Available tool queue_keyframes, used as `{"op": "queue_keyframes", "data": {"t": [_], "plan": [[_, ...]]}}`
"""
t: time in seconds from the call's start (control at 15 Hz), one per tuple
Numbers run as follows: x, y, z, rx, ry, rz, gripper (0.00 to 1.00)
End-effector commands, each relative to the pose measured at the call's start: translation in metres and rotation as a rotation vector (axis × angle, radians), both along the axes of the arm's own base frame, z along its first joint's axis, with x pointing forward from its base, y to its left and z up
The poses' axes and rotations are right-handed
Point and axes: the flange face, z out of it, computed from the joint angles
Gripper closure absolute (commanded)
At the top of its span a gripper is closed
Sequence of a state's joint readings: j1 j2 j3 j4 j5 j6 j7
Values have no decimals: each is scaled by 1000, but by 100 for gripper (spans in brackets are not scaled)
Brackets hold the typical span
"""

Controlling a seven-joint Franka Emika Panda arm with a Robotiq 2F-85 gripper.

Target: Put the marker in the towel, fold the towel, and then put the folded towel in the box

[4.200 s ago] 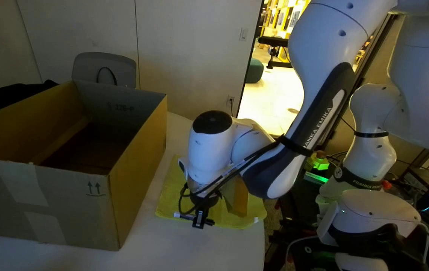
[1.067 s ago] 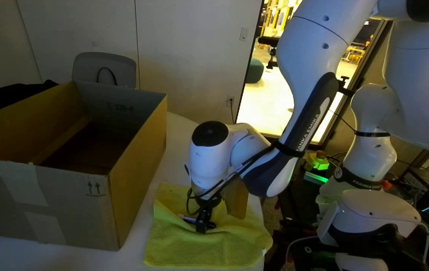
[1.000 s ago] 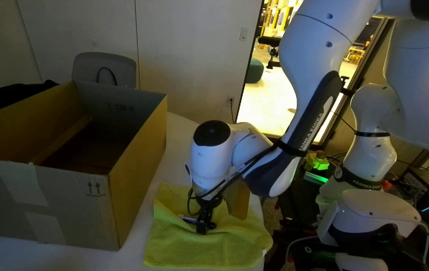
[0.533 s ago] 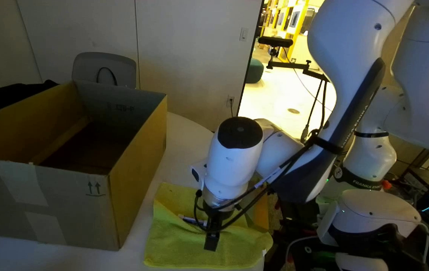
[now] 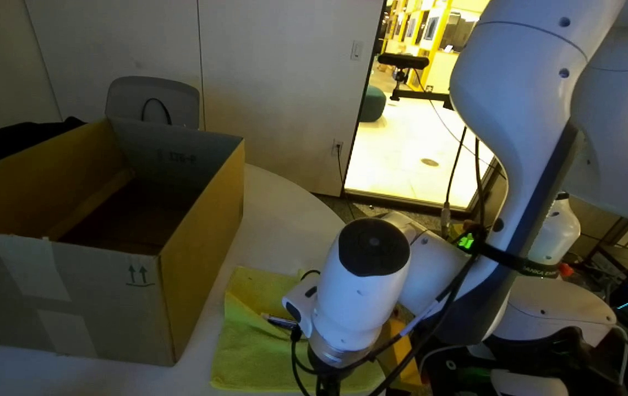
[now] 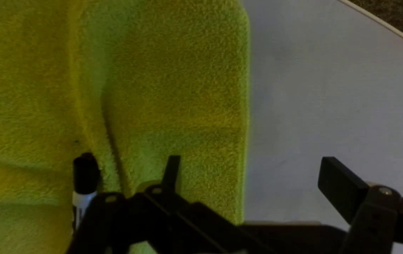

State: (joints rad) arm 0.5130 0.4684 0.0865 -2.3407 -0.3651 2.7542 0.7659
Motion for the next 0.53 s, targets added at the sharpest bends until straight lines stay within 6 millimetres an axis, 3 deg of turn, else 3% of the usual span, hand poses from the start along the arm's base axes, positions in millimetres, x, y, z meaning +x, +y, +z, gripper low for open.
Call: {"op": "queue_keyframes", "data": {"t": [0.0, 0.4, 0.47], "plan": [[10, 4, -21, 18, 21, 33, 0], [21, -3, -37, 33, 63, 27, 0], [22, -5, -37, 43, 68, 25, 18]]}}
